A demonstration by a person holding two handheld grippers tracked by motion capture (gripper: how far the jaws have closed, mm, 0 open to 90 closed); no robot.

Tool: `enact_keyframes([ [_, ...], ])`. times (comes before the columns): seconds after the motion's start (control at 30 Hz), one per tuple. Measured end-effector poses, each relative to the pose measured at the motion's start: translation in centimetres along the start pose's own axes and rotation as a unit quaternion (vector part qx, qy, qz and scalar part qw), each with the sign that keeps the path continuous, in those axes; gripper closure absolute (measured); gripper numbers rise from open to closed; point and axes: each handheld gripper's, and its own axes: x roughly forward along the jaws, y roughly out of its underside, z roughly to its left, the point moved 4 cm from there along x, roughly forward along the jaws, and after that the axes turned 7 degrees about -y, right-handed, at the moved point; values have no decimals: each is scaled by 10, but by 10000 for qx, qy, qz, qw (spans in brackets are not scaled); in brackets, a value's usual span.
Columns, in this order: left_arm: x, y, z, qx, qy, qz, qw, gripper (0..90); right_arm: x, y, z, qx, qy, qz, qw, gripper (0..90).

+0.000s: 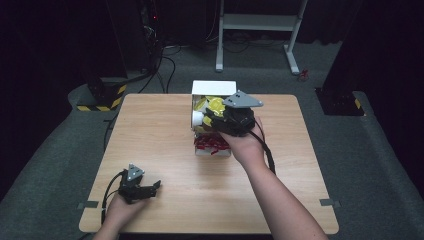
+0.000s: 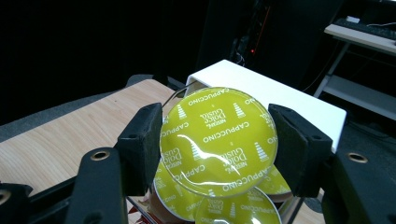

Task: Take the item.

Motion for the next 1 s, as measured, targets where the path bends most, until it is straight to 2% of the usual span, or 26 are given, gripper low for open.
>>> enact_keyframes([
  [0.07, 0, 0, -1, -47, 28, 0, 10000, 148, -3, 0, -1, 0, 10, -34, 10000, 385],
  [0.57, 0, 0, -1, -44, 34, 2, 10000, 148, -29, 4, -12, 3, 188, -98, 9998, 386],
  [1.0, 0, 0, -1, -44, 35, 2, 10000, 148, -45, 23, -32, 138, 440, -15, 9989, 386],
])
